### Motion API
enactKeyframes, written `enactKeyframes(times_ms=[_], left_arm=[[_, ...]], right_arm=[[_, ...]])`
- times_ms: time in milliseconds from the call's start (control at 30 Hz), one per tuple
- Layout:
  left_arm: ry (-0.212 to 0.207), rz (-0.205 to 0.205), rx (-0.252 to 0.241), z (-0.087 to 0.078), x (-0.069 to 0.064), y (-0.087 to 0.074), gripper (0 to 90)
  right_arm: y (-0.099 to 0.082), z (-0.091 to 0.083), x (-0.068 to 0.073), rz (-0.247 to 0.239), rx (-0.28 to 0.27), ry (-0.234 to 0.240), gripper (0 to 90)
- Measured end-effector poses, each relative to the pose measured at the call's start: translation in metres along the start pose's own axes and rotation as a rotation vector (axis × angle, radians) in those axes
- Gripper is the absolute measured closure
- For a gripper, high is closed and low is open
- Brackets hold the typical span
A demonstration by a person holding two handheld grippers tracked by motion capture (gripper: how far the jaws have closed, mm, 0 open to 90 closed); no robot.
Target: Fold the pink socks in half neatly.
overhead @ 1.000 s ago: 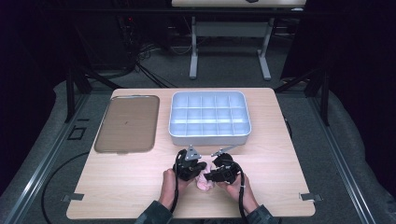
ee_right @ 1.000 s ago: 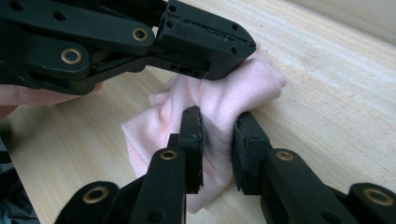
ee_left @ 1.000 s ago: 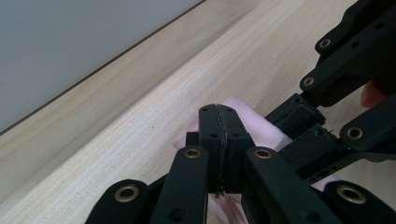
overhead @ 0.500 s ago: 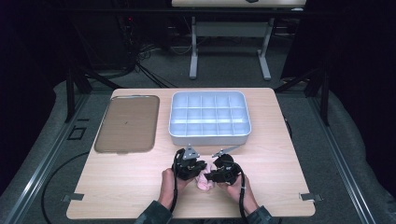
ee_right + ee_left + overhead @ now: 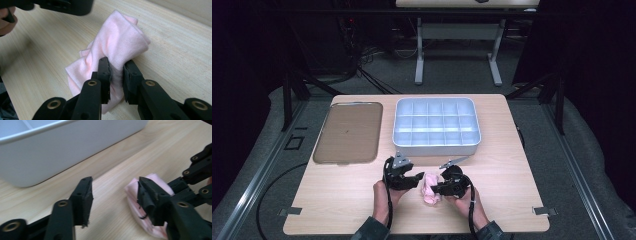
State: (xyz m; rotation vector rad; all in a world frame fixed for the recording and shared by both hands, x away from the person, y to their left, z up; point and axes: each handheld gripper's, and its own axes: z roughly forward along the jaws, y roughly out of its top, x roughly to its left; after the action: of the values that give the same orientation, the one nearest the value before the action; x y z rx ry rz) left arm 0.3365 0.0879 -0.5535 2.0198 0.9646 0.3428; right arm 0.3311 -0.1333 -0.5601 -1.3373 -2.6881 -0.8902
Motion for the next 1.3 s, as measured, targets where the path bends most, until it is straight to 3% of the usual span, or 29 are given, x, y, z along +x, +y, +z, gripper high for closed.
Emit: enactKeyframes(times_ms=[300,500,633,867,1300], left_arm=[[0.119,-0.045,0.026,-0.021,0.018,-0.030,20.7],[0.175,-0.069,0.055,-0.030,0.027,-0.053,16.5],[0.193,-0.071,0.086,-0.031,0.029,-0.062,15.9],[0.224,-0.046,0.079,-0.032,0.024,-0.068,15.0],[0.223,-0.045,0.078,-0.032,0.024,-0.068,14.9]], right_arm=[[-0.001,0.000,0.000,0.000,0.001,-0.001,77.8],[-0.001,-0.001,0.000,-0.006,0.005,-0.007,77.8],[-0.002,-0.002,0.000,-0.010,0.007,-0.009,77.8],[-0.003,-0.003,0.000,-0.014,0.018,-0.016,77.9],[-0.004,-0.007,0.001,-0.043,0.034,-0.024,80.6]])
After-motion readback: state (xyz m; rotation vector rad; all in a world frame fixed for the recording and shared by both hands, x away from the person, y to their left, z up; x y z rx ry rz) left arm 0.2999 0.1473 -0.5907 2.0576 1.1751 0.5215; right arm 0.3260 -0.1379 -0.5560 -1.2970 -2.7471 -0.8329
